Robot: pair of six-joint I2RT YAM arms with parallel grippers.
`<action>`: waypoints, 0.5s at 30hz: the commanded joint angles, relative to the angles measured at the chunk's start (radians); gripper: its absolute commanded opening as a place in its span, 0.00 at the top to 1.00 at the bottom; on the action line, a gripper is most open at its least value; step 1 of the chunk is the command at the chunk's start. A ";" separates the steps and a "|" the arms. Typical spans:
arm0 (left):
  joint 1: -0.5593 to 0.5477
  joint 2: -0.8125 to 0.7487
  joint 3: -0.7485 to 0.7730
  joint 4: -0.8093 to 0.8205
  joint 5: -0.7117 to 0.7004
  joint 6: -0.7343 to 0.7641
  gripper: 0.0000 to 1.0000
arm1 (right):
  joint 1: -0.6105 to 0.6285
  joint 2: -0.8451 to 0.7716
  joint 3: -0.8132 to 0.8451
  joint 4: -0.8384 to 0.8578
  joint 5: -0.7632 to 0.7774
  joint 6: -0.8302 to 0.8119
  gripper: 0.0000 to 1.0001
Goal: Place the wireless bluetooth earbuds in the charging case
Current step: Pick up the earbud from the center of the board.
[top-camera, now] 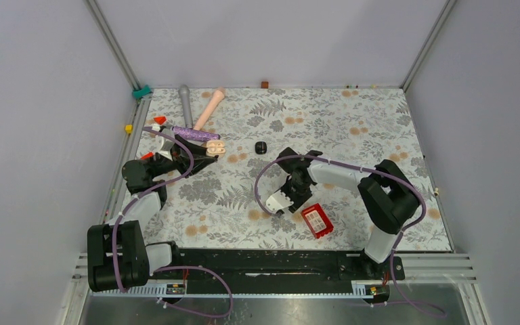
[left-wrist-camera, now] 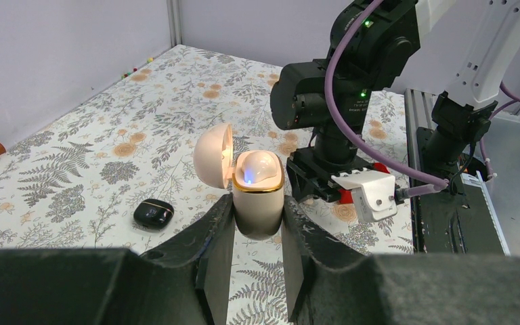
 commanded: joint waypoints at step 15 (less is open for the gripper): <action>0.004 0.008 -0.003 0.062 -0.010 0.009 1.00 | 0.068 0.037 0.031 -0.035 0.075 0.013 0.60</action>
